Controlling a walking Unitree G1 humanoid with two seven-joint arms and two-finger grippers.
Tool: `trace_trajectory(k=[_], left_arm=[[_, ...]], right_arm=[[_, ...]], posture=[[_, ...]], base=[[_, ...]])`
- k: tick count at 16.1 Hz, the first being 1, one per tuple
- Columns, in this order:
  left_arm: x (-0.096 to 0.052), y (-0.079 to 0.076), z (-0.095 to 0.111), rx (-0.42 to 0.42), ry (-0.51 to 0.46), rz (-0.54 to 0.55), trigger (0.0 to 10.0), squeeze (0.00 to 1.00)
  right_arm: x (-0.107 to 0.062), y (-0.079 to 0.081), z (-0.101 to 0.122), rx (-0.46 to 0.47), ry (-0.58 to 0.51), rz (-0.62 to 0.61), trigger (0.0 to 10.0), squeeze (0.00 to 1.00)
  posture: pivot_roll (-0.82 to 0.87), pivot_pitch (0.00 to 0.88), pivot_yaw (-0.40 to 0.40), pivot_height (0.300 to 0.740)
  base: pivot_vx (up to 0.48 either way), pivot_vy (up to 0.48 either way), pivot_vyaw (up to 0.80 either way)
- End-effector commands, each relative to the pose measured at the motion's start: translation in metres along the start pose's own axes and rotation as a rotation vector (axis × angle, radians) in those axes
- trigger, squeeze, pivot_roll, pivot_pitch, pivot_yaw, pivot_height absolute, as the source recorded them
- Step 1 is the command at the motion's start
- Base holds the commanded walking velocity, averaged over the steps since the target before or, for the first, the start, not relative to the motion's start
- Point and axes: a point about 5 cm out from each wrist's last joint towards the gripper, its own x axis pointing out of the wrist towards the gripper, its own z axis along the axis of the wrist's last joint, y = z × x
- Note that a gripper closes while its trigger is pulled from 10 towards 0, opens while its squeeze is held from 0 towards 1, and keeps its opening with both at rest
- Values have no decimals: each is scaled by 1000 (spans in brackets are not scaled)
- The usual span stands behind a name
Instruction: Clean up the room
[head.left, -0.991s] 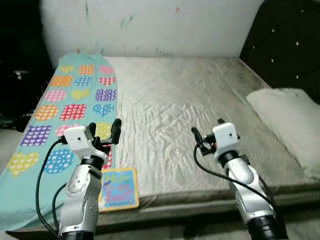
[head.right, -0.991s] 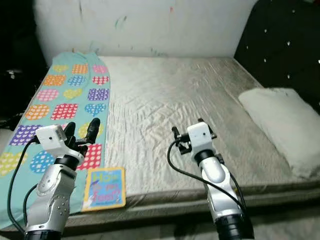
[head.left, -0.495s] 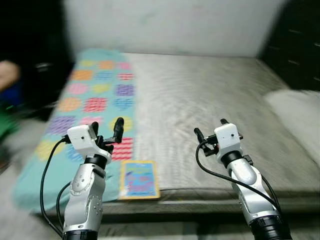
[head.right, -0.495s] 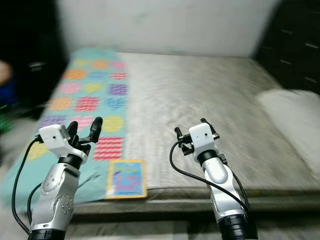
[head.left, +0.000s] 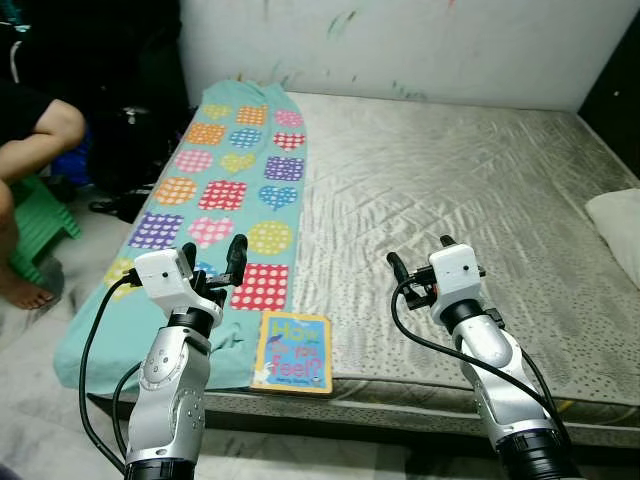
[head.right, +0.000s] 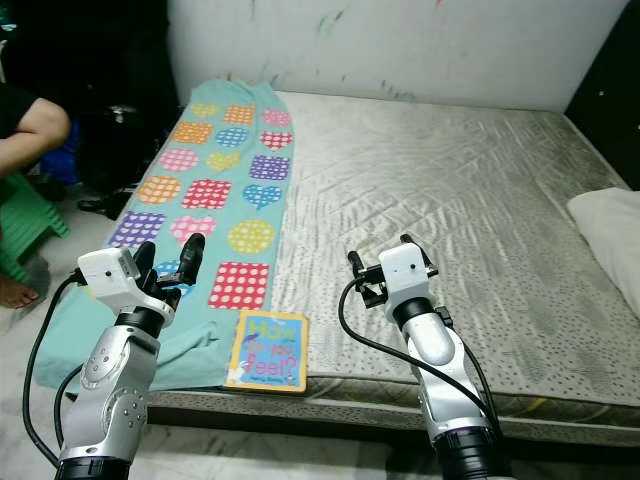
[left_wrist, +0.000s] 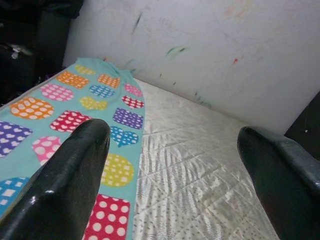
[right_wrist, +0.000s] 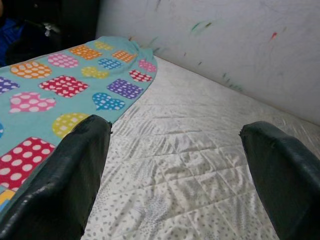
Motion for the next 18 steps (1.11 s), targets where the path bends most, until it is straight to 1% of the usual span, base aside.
trace_trajectory(k=[1, 9, 11, 12, 13, 14, 15, 16, 18], left_arm=[[1, -1, 0, 8, 7, -3, 10000, 0], [1, -2, 0, 5, 7, -3, 10000, 0], [-1, -4, 0, 3, 8, -3, 10000, 0], [-2, -5, 0, 3, 9, -3, 10000, 0], [-5, -6, 1, 3, 11, 0, 10000, 0], [-10, -4, 1, 3, 27, 18, 10000, 0], [-12, -3, 2, 4, 28, 21, 10000, 0], [-17, 0, 2, 10, 44, 31, 10000, 0], [-19, 0, 2, 6, 67, 28, 10000, 0]], right_arm=[[0, -3, 6, 6, -25, -7, 10000, 0], [-1, -1, 7, 17, -34, 11, 10000, 0], [-2, -1, 8, 17, -35, 12, 10000, 0], [-3, -1, 8, 18, -34, 14, 10000, 0], [-6, 0, 8, 15, -30, 24, 10000, 0], [-12, 1, 8, 7, -26, 49, 10000, 0], [-14, 1, 9, 6, -28, 53, 10000, 0], [-19, 1, 10, -9, -22, 65, 10000, 0], [-23, -2, 13, -16, -14, 58, 10000, 0]], posture=[[-94, 0, -30, 740], [-95, 0, -32, 740], [-92, 0, -36, 740], [-91, 10, -39, 740], [-90, 44, -45, 740], [-91, 78, -49, 740], [-93, 85, -49, 740], [-101, 123, -46, 740], [-104, 140, -40, 740]], base=[[0, 0, 0], [0, 0, 0], [0, 0, 0], [0, 0, 0], [0, 0, 0], [0, 0, 0], [0, 0, 0], [0, 0, 0], [0, 0, 0]])
